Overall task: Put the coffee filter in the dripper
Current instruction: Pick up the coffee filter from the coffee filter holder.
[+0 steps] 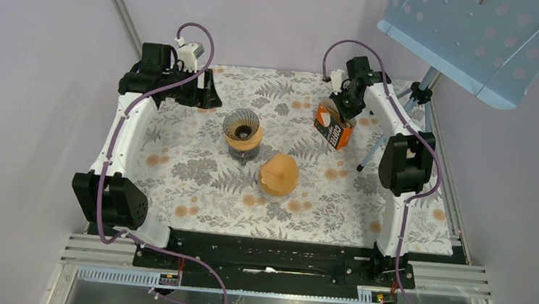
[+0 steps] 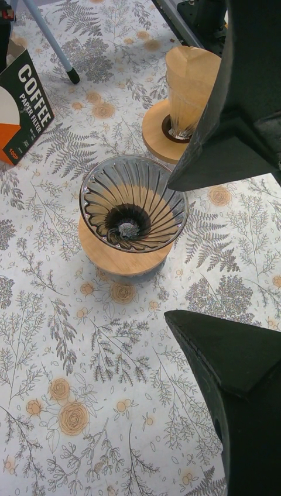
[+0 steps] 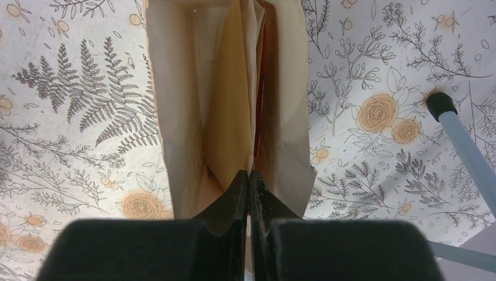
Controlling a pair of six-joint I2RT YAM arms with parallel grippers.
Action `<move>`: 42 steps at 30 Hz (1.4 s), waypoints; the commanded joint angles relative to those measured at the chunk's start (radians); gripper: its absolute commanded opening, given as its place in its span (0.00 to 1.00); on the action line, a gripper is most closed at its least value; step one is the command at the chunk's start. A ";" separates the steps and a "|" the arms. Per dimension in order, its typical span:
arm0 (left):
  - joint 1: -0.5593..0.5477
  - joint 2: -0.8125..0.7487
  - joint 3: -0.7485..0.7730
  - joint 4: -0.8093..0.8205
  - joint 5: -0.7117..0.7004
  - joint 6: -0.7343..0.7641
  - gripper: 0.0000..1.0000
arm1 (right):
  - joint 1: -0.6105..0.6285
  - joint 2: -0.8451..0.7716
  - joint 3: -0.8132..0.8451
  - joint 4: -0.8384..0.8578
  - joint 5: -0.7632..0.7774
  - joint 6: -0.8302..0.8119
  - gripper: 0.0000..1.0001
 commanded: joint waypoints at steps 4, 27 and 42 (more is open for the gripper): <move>0.001 -0.008 0.027 0.043 -0.001 0.015 0.80 | 0.008 -0.096 0.046 -0.025 -0.011 0.004 0.00; 0.001 -0.032 0.036 0.043 0.005 0.019 0.82 | 0.008 -0.252 -0.005 -0.100 -0.021 0.062 0.07; 0.001 -0.024 0.030 0.043 0.012 0.021 0.82 | 0.009 -0.284 -0.131 -0.019 -0.086 0.098 0.28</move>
